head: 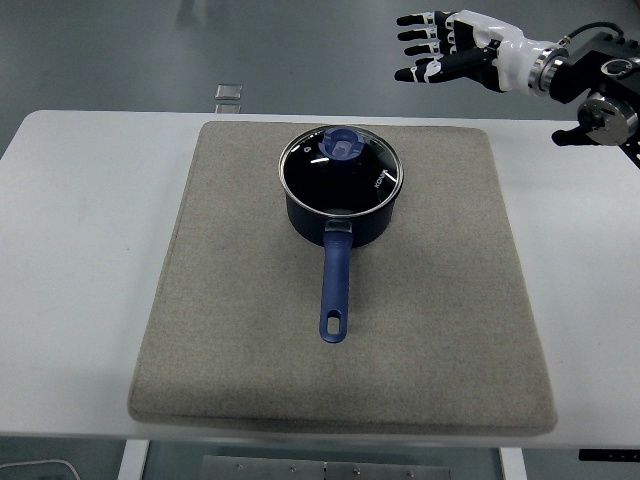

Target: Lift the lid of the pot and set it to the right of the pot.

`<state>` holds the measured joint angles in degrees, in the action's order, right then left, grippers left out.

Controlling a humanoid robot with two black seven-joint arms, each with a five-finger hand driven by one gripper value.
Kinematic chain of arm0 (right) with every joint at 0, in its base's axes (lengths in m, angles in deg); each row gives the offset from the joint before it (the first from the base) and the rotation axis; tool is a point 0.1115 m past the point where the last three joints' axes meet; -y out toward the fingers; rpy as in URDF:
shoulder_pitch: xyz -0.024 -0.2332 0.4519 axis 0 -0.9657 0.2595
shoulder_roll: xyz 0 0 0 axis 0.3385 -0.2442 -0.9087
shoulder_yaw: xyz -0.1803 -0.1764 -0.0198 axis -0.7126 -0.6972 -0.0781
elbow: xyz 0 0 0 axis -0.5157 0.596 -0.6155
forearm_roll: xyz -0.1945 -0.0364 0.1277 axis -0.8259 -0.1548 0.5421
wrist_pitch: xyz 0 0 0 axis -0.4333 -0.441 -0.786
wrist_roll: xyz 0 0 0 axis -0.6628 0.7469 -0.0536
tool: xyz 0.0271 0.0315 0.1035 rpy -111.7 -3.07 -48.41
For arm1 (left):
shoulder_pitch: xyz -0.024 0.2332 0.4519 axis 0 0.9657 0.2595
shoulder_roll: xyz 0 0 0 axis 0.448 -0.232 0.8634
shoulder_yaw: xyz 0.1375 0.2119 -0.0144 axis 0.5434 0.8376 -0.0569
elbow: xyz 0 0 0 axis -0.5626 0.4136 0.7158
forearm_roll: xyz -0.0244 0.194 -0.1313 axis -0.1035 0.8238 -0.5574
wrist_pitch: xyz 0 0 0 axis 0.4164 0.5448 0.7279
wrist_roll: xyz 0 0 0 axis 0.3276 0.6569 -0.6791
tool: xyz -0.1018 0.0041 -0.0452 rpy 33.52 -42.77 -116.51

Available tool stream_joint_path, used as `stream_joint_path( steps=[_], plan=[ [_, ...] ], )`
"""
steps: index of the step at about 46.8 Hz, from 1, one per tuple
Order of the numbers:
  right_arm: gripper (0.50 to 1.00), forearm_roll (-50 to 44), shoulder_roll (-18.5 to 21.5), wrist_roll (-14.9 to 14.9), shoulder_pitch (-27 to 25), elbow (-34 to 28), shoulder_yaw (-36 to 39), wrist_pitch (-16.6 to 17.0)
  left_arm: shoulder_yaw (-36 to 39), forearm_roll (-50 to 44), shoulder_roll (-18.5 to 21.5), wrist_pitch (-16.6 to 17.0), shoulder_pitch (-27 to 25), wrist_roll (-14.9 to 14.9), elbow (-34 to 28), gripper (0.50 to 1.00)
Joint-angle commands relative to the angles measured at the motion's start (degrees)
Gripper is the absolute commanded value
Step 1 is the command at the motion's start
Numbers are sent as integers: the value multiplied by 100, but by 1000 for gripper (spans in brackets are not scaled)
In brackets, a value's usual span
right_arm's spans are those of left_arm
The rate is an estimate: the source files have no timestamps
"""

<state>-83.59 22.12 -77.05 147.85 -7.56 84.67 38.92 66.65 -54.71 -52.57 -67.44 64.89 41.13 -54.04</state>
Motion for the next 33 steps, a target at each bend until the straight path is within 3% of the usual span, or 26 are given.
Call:
stream_joint_path(
  steps=[1, 22, 33],
  plan=[
    [913, -242, -6, 1, 138, 156, -209, -13, 4, 0, 0, 0, 0, 0, -5, 1000],
    [913, -1060, 99, -16, 1148, 561, -1571, 224, -5, 0, 0, 0, 0, 0, 4, 1000],
    [913, -1412, 441, -16, 1465, 675, -2134, 303, -5, 0, 0, 0, 0, 0, -5, 1000]
  ],
)
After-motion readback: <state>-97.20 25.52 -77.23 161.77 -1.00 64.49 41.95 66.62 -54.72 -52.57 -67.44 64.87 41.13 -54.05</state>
